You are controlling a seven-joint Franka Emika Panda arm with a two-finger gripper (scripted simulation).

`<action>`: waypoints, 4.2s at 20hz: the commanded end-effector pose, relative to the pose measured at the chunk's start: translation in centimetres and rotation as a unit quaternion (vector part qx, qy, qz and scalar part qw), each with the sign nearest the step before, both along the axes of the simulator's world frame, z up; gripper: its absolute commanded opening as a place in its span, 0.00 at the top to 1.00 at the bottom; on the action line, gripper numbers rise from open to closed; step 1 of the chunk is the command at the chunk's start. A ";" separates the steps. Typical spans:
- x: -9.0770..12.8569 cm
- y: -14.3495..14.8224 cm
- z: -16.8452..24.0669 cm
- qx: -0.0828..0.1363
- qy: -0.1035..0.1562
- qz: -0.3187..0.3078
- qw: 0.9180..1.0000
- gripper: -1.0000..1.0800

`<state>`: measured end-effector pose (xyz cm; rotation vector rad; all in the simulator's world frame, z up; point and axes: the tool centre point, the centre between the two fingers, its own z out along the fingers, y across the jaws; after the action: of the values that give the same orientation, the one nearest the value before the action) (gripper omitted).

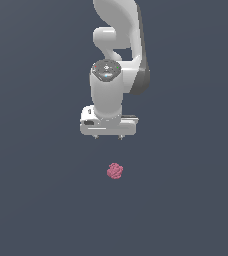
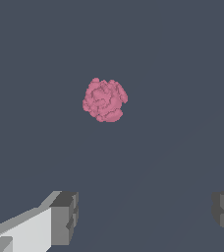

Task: Pick up the object and move it to a goal position.

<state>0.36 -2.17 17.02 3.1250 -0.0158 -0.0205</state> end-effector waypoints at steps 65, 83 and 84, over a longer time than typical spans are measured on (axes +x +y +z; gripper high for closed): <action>8.9 2.6 -12.9 0.007 -0.008 -0.180 0.984 0.04; 8.6 1.9 -12.4 0.007 -0.008 -0.180 0.984 1.00; 8.5 1.7 -12.3 0.007 -0.008 -0.180 0.984 1.00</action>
<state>8.98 -0.15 4.50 3.0879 -0.5789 -0.0009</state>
